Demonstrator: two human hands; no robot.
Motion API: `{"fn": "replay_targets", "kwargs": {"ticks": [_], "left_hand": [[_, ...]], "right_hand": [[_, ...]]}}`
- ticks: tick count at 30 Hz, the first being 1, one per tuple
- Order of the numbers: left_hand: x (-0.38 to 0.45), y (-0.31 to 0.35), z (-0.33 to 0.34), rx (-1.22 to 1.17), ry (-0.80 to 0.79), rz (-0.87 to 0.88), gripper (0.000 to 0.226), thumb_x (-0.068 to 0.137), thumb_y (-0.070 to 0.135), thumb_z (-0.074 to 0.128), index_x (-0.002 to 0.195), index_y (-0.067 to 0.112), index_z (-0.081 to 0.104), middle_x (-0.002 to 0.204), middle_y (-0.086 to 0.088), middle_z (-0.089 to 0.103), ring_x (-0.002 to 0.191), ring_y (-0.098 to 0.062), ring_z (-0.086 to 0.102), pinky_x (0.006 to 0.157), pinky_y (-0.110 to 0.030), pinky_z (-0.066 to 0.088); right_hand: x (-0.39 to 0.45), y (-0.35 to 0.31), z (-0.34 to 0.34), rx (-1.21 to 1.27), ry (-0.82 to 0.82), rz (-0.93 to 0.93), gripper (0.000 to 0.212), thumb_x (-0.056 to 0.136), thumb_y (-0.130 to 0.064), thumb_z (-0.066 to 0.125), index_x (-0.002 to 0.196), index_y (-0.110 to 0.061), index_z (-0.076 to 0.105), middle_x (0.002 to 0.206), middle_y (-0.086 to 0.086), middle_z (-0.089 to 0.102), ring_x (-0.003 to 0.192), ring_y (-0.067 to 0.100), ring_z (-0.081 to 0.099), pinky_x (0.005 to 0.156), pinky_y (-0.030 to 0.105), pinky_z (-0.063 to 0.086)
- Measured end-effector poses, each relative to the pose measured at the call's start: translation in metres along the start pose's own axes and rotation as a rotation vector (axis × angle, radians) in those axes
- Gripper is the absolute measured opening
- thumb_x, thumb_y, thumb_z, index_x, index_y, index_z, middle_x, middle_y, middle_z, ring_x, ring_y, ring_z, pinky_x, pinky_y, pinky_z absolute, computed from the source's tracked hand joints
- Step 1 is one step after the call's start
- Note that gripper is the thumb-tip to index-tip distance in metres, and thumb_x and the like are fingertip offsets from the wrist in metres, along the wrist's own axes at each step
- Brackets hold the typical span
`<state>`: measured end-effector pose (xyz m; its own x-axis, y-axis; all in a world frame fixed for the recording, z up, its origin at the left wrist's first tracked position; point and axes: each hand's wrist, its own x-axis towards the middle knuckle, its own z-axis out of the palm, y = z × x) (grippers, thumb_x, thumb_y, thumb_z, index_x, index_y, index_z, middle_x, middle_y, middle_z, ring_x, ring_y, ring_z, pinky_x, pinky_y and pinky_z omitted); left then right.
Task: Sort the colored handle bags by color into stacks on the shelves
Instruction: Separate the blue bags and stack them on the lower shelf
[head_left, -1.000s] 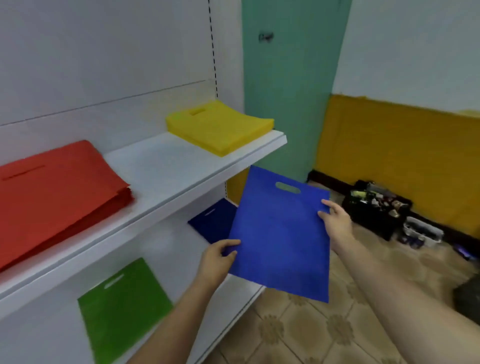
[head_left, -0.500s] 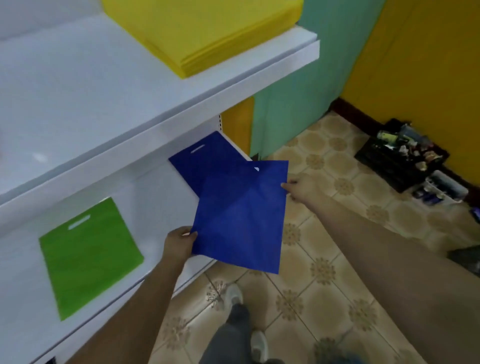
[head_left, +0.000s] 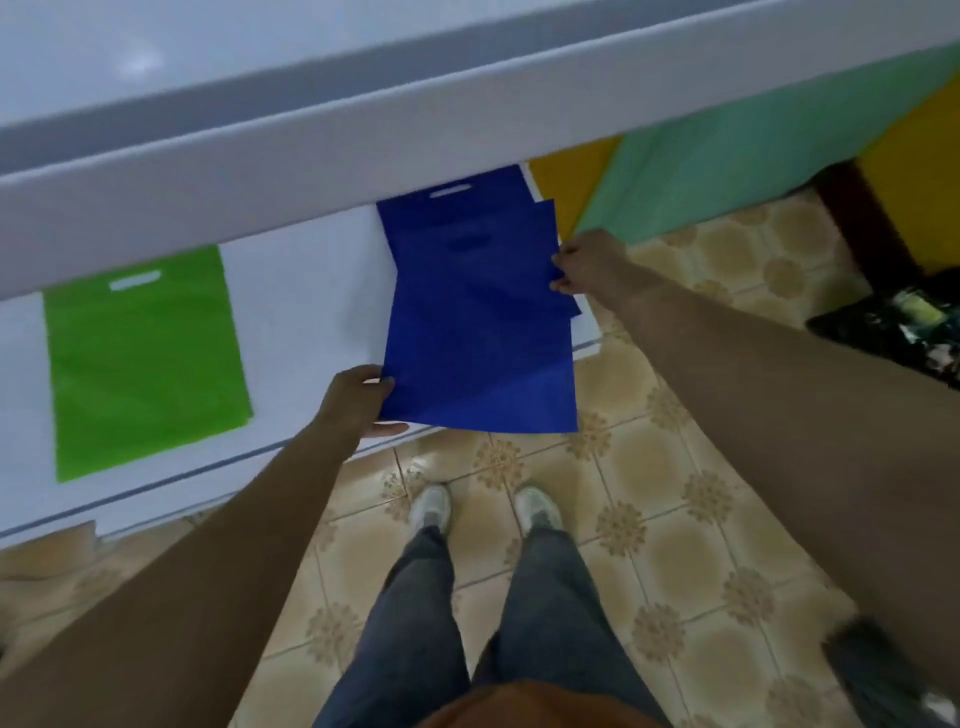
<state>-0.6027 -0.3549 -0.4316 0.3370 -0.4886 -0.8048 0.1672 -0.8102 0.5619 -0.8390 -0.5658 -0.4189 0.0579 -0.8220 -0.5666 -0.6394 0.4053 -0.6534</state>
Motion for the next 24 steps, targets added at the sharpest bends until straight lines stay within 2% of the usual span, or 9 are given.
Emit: {"fn": "replay_targets", "kwargs": {"ticks": [4,5,7,8,11,14,18,22,24], "left_hand": [[0.01,0.002,0.02,-0.149,0.063,-0.008,0.018,0.095,-0.003,0.053,0.11,0.004,0.059,0.119,-0.019,0.058,0.088,-0.032,0.066,0.054,-0.034,0.06],[0.014,0.003,0.027,-0.181,0.074,0.001,0.017,0.094,-0.006,0.053,0.108,0.003,0.059,0.119,-0.021,0.058,0.087,-0.034,0.067,0.055,-0.033,0.06],[0.021,0.007,0.038,-0.233,0.1,0.026,0.019,0.093,-0.008,0.053,0.108,0.003,0.059,0.12,-0.023,0.059,0.083,-0.034,0.069,0.057,-0.034,0.061],[0.024,0.009,0.044,-0.25,0.116,0.038,0.02,0.093,-0.008,0.053,0.11,0.003,0.059,0.119,-0.023,0.059,0.081,-0.033,0.068,0.058,-0.035,0.061],[0.038,0.017,0.059,-0.278,0.143,0.057,0.026,0.094,-0.007,0.052,0.116,0.004,0.059,0.119,-0.02,0.059,0.084,-0.034,0.068,0.065,-0.037,0.062],[0.056,0.027,0.072,-0.239,0.155,0.074,0.028,0.094,-0.007,0.053,0.118,0.006,0.057,0.123,-0.019,0.057,0.095,-0.038,0.067,0.066,-0.039,0.062],[0.083,0.033,0.082,-0.195,0.173,0.076,0.037,0.093,-0.008,0.054,0.128,0.005,0.053,0.13,-0.017,0.053,0.105,-0.044,0.062,0.058,-0.041,0.061],[0.091,0.028,0.088,-0.126,0.193,0.098,0.041,0.095,-0.003,0.053,0.135,0.007,0.048,0.134,-0.014,0.049,0.113,-0.043,0.058,0.068,-0.049,0.06],[0.09,0.024,0.089,-0.026,0.23,0.164,0.039,0.096,0.002,0.054,0.135,0.007,0.048,0.13,-0.014,0.053,0.107,-0.038,0.062,0.064,-0.04,0.062]], "right_hand": [[0.04,-0.018,-0.004,-0.049,-0.075,-0.058,0.033,0.094,-0.003,0.053,0.125,0.004,0.056,0.124,0.023,0.061,0.086,0.02,0.062,0.066,0.023,0.058],[0.047,-0.021,-0.005,-0.064,-0.085,-0.072,0.034,0.094,-0.003,0.053,0.127,0.005,0.055,0.126,0.025,0.059,0.091,0.023,0.063,0.067,0.025,0.058],[0.061,-0.028,-0.003,-0.079,-0.105,-0.113,0.038,0.094,-0.003,0.052,0.131,0.008,0.05,0.129,0.031,0.054,0.104,0.036,0.063,0.079,0.041,0.058],[0.064,-0.03,-0.003,-0.071,-0.118,-0.139,0.042,0.096,-0.004,0.052,0.136,0.007,0.045,0.132,0.03,0.052,0.105,0.038,0.061,0.082,0.04,0.055],[0.062,-0.024,-0.002,-0.107,-0.132,-0.175,0.062,0.1,-0.019,0.052,0.152,-0.009,0.021,0.148,0.014,0.041,0.117,0.025,0.053,0.081,0.017,0.04],[0.054,0.01,0.002,-0.253,-0.179,-0.202,0.066,0.1,-0.029,0.052,0.154,-0.012,0.018,0.156,0.009,0.029,0.136,0.024,0.039,0.093,0.02,0.034],[0.048,0.055,0.012,-0.332,-0.218,-0.165,0.07,0.098,-0.03,0.054,0.154,-0.012,0.016,0.155,0.009,0.03,0.136,0.026,0.037,0.1,0.024,0.034],[0.048,0.079,0.02,-0.275,-0.213,-0.18,0.064,0.095,-0.024,0.057,0.15,-0.012,0.027,0.145,0.008,0.044,0.12,0.02,0.048,0.089,0.024,0.038],[0.049,0.079,0.022,-0.228,-0.19,-0.203,0.057,0.095,-0.021,0.057,0.146,-0.013,0.034,0.137,0.006,0.05,0.107,0.015,0.05,0.083,0.024,0.041]]}}
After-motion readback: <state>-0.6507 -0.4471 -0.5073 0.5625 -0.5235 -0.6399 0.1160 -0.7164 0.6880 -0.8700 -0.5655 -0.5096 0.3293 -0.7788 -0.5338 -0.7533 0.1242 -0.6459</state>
